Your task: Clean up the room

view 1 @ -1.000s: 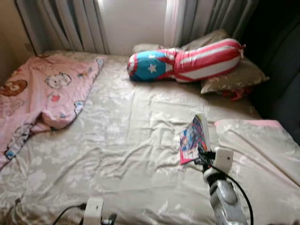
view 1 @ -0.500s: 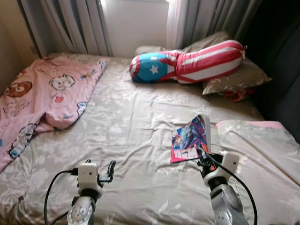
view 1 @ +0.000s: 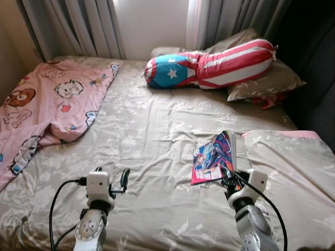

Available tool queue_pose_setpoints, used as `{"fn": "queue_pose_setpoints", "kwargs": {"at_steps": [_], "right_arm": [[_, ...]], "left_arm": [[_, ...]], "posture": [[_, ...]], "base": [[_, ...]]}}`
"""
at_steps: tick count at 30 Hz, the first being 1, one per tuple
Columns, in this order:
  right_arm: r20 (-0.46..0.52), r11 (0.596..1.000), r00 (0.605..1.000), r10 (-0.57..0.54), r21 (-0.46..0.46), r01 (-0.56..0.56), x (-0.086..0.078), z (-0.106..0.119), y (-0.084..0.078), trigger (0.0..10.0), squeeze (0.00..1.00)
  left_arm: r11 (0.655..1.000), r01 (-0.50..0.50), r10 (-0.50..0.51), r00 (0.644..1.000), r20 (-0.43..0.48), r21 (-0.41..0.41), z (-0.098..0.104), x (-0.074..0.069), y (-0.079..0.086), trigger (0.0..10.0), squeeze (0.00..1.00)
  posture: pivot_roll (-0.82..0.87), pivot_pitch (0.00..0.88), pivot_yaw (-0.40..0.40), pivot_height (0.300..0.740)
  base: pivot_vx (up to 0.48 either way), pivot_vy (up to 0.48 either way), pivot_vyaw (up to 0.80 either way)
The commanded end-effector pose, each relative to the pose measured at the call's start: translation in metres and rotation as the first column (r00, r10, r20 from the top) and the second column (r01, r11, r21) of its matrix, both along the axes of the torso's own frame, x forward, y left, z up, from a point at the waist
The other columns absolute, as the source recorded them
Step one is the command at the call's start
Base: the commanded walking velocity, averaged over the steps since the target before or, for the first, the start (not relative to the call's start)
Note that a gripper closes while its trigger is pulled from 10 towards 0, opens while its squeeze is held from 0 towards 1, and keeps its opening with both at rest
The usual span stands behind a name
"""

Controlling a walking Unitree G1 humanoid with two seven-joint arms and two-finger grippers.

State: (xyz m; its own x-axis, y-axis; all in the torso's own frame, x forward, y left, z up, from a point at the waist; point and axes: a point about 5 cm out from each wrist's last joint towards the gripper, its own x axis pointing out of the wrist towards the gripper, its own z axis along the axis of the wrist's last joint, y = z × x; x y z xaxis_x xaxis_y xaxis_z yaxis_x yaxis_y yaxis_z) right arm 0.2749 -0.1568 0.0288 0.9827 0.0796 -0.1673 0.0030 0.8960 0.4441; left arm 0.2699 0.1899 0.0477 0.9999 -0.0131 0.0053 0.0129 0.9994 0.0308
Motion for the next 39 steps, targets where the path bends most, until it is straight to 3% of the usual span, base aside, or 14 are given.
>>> {"fn": "queue_pose_setpoints", "kwargs": {"at_steps": [1,21,26,39], "right_arm": [[0.052,1.0,0.999,-0.011,0.01,0.011,0.005,0.009,0.001,10.0,0.0],[0.049,0.999,0.999,-0.011,-0.036,0.012,0.009,0.009,0.003,10.0,0.0],[-0.006,0.997,1.0,-0.012,-0.072,0.012,0.011,0.003,0.002,10.0,0.0],[0.03,0.998,0.999,-0.023,-0.06,0.025,0.017,0.008,-0.001,10.0,0.0]], "left_arm": [[1.0,-0.001,0.001,1.0,-0.011,-0.023,0.001,0.0,-0.003,10.0,0.0],[0.999,0.009,-0.01,0.999,-0.035,-0.037,0.002,-0.004,-0.006,10.0,0.0],[0.999,0.013,-0.015,0.999,-0.05,-0.037,-0.001,-0.005,-0.005,10.0,0.0],[0.998,0.029,-0.031,0.998,-0.049,-0.056,0.0,-0.002,-0.009,10.0,0.0]], "posture": [[-0.09,0.074,-0.039,0.681],[-0.07,0.083,-0.037,0.663],[-0.07,0.084,-0.036,0.653],[-0.06,0.083,-0.035,0.648]], "base": [[0.0,0.0,0.0],[0.0,0.0,0.0],[0.0,0.0,0.0],[0.0,0.0,0.0]]}}
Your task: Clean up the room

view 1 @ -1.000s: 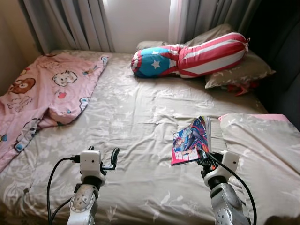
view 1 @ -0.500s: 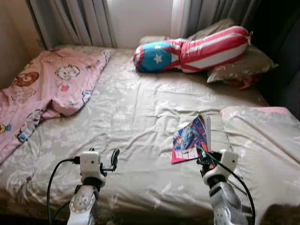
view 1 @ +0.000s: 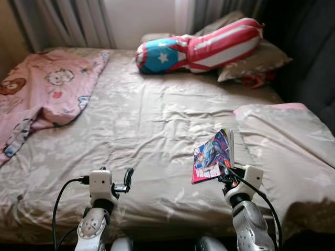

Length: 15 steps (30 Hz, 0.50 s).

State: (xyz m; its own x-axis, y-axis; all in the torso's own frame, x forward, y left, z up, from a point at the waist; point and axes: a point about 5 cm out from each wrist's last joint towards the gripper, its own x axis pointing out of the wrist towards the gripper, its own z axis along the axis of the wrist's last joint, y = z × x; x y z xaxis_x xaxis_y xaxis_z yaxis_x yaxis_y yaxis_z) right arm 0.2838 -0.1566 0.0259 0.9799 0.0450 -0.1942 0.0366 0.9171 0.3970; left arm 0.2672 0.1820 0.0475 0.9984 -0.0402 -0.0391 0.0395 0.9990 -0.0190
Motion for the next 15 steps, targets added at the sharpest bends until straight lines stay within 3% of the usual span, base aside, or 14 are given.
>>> {"fn": "queue_pose_setpoints", "kwargs": {"at_steps": [1,9,15], "right_arm": [[0.046,1.0,0.999,0.012,-0.005,-0.012,0.009,0.009,0.0,10.0,0.0],[0.018,0.999,0.999,0.037,-0.011,-0.036,0.011,0.005,0.002,10.0,0.0],[0.002,0.998,0.999,0.045,0.05,-0.045,0.021,0.005,-0.002,10.0,0.0]], "left_arm": [[1.0,0.006,-0.006,1.0,-0.008,-0.008,0.0,0.001,-0.002,10.0,0.0],[1.0,0.011,-0.011,1.0,-0.007,-0.007,0.001,0.002,-0.003,10.0,0.0],[1.0,0.016,-0.016,1.0,-0.001,0.003,0.003,0.0,-0.001,10.0,0.0]], "posture": [[-0.06,0.084,-0.034,0.648],[-0.05,0.093,-0.031,0.648],[-0.03,0.124,-0.028,0.648]], "base": [[0.0,0.0,0.0],[0.0,0.0,0.0],[0.0,0.0,0.0]]}}
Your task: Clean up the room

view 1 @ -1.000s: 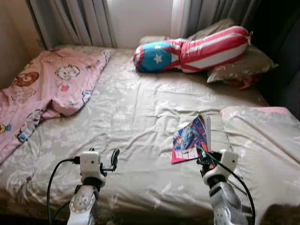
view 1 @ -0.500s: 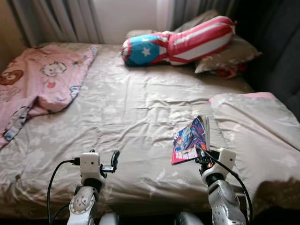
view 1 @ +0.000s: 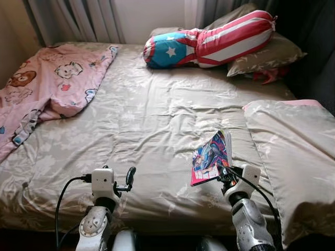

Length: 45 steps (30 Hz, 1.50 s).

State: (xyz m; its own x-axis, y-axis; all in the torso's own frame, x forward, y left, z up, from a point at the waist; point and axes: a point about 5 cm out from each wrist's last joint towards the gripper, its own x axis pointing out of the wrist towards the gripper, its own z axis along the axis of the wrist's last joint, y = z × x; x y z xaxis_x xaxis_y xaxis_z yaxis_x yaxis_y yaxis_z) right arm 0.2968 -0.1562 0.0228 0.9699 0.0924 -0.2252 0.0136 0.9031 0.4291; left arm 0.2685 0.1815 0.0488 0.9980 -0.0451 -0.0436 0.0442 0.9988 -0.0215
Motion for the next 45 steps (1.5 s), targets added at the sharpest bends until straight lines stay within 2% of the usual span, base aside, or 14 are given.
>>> {"fn": "queue_pose_setpoints", "kwargs": {"at_steps": [1,4,6,10,13,17,19,25,28,36,37,38,40,45], "right_arm": [[0.037,1.0,0.999,0.0,0.025,-0.001,0.011,0.01,-0.004,10.0,0.0],[0.046,0.994,0.999,-0.009,0.105,0.004,0.02,0.016,-0.004,10.0,0.0],[0.057,0.978,0.998,0.019,0.206,-0.031,0.028,0.021,0.001,10.0,0.0],[0.07,0.958,0.996,0.06,0.275,-0.077,0.034,0.025,0.005,10.0,0.0],[0.076,0.932,0.992,0.099,0.342,-0.12,0.041,0.032,0.005,10.0,0.0],[0.055,0.93,0.993,0.1,0.349,-0.113,0.043,0.032,0.001,10.0,0.0],[0.017,0.944,0.996,0.085,0.32,-0.086,0.043,0.029,-0.005,10.0,0.0],[-0.078,0.949,0.997,0.023,0.316,0.003,0.031,0.012,-0.022,10.0,0.0],[-0.093,0.949,0.996,0.016,0.315,0.015,0.027,0.009,-0.026,10.0,0.0],[-0.111,0.956,0.994,-0.021,0.288,0.053,0.024,0.006,-0.038,10.0,0.0],[-0.112,0.956,0.993,-0.024,0.288,0.056,0.024,0.006,-0.038,10.0,0.2],[-0.112,0.956,0.993,-0.027,0.288,0.058,0.024,0.006,-0.039,10.0,0.56],[-0.112,0.958,0.993,-0.04,0.279,0.07,0.023,0.006,-0.043,10.0,0.78],[-0.131,0.963,0.988,-0.08,0.246,0.11,0.021,0.004,-0.049,10.0,0.78]], "left_arm": [[1.0,0.012,-0.012,1.0,0.005,0.007,0.002,-0.002,0.0,10.0,0.0],[1.0,0.016,-0.016,1.0,0.003,0.017,0.002,-0.004,0.001,10.0,0.0],[1.0,0.015,-0.015,1.0,0.001,0.023,0.002,-0.008,0.003,10.0,0.0],[0.999,0.018,-0.018,1.0,-0.007,0.035,0.002,-0.015,0.006,10.0,0.0],[0.998,0.028,-0.027,0.999,-0.03,0.064,0.001,-0.029,0.012,10.0,0.0],[0.997,0.029,-0.026,0.999,-0.041,0.074,0.001,-0.037,0.015,10.0,0.0],[0.996,0.034,-0.029,0.998,-0.058,0.084,0.0,-0.043,0.017,10.0,0.0],[0.995,0.046,-0.038,0.995,-0.095,0.086,-0.001,-0.059,0.02,10.0,0.0],[0.995,0.048,-0.039,0.993,-0.108,0.088,0.0,-0.065,0.021,10.0,0.0],[0.995,0.058,-0.046,0.99,-0.136,0.083,-0.002,-0.071,0.022,10.0,0.0],[0.995,0.059,-0.047,0.989,-0.138,0.082,-0.002,-0.071,0.022,10.0,0.0],[0.995,0.06,-0.048,0.989,-0.141,0.081,-0.002,-0.071,0.022,10.0,0.0],[0.995,0.063,-0.051,0.987,-0.15,0.079,-0.004,-0.071,0.022,10.0,0.0],[0.995,0.064,-0.05,0.984,-0.168,0.076,-0.01,-0.072,0.025,10.0,0.0]], "posture": [[-0.02,0.139,-0.027,0.648],[0.0,0.151,-0.026,0.648],[0.02,0.175,-0.019,0.648],[0.04,0.194,-0.01,0.648],[0.08,0.228,0.003,0.648],[0.09,0.248,0.014,0.648],[0.1,0.264,0.022,0.648],[0.13,0.303,0.043,0.648],[0.13,0.321,0.049,0.648],[0.12,0.334,0.055,0.648],[0.12,0.337,0.057,0.648],[0.12,0.337,0.057,0.648],[0.12,0.337,0.058,0.648],[0.11,0.338,0.058,0.648]], "base": [[0.0,0.0,0.0],[0.0,0.0,0.0],[0.0,0.0,0.0],[0.0,0.0,0.0],[0.0,0.0,0.0],[0.0,0.0,0.0],[0.0,0.0,0.0],[0.0,0.0,0.0],[0.0,0.0,0.0],[0.0,0.0,0.0],[0.0,0.0,0.0],[0.0,0.0,0.0],[0.0,0.0,0.0],[0.0,0.0,0.0]]}}
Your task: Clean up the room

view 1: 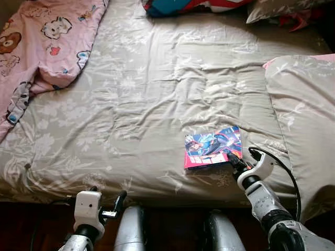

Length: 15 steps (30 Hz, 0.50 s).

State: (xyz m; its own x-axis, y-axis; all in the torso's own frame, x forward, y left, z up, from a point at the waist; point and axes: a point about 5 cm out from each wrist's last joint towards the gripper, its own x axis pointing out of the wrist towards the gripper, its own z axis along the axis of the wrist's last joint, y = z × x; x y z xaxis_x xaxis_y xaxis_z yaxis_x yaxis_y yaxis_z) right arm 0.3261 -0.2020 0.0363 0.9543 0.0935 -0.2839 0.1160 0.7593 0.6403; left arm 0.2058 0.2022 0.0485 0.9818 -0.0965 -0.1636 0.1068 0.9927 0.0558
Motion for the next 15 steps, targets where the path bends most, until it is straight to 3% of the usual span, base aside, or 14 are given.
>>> {"fn": "queue_pose_setpoints", "kwargs": {"at_steps": [1,4,8,9,11,12,14,15], "right_arm": [[-0.043,0.999,0.998,-0.034,-0.013,0.034,-0.009,-0.01,-0.005,10.0,0.78],[-0.056,0.998,0.996,-0.064,-0.021,0.063,-0.012,-0.013,-0.01,10.0,0.8],[-0.081,0.991,0.989,-0.127,-0.049,0.123,-0.016,-0.016,-0.02,10.0,0.76],[-0.084,0.987,0.984,-0.155,-0.054,0.151,-0.018,-0.017,-0.024,10.0,0.66],[-0.083,0.983,0.98,-0.18,-0.059,0.175,-0.02,-0.017,-0.029,10.0,0.66],[-0.087,0.977,0.975,-0.207,-0.068,0.201,-0.025,-0.02,-0.034,10.0,0.55],[-0.087,0.977,0.975,-0.207,-0.068,0.201,-0.025,-0.02,-0.034,10.0,0.55],[-0.099,0.974,0.971,-0.218,-0.085,0.21,-0.031,-0.025,-0.037,10.0,0.0]], "left_arm": [[1.0,-0.006,0.006,0.999,-0.054,-0.003,-0.011,-0.009,0.005,10.0,0.0],[1.0,-0.007,0.007,0.998,-0.064,-0.006,-0.015,-0.008,0.006,10.0,0.0],[1.0,-0.006,0.005,0.997,-0.074,-0.011,-0.02,-0.006,0.007,10.0,0.0],[1.0,-0.006,0.005,0.997,-0.076,-0.013,-0.022,-0.005,0.007,10.0,0.0],[1.0,-0.006,0.005,0.997,-0.078,-0.015,-0.023,-0.003,0.007,10.0,0.0],[1.0,-0.006,0.005,0.997,-0.08,-0.018,-0.025,-0.002,0.007,10.0,0.0],[1.0,-0.006,0.005,0.997,-0.08,-0.018,-0.025,-0.002,0.007,10.0,0.0],[1.0,-0.004,0.003,0.997,-0.082,-0.02,-0.029,0.002,0.007,10.0,0.0]], "posture": [[0.11,0.337,0.058,0.648],[0.11,0.337,0.059,0.648],[0.11,0.338,0.058,0.648],[0.1,0.337,0.058,0.648],[0.1,0.332,0.057,0.648],[0.09,0.33,0.058,0.648],[0.09,0.33,0.058,0.648],[0.08,0.318,0.056,0.648]], "base": [[0.0,0.0,0.0],[0.0,0.0,0.0],[0.0,0.0,0.0],[0.0,0.0,0.0],[0.0,0.0,0.0],[0.0,0.0,0.0],[0.0,0.0,0.0],[0.0,0.0,0.0]]}}
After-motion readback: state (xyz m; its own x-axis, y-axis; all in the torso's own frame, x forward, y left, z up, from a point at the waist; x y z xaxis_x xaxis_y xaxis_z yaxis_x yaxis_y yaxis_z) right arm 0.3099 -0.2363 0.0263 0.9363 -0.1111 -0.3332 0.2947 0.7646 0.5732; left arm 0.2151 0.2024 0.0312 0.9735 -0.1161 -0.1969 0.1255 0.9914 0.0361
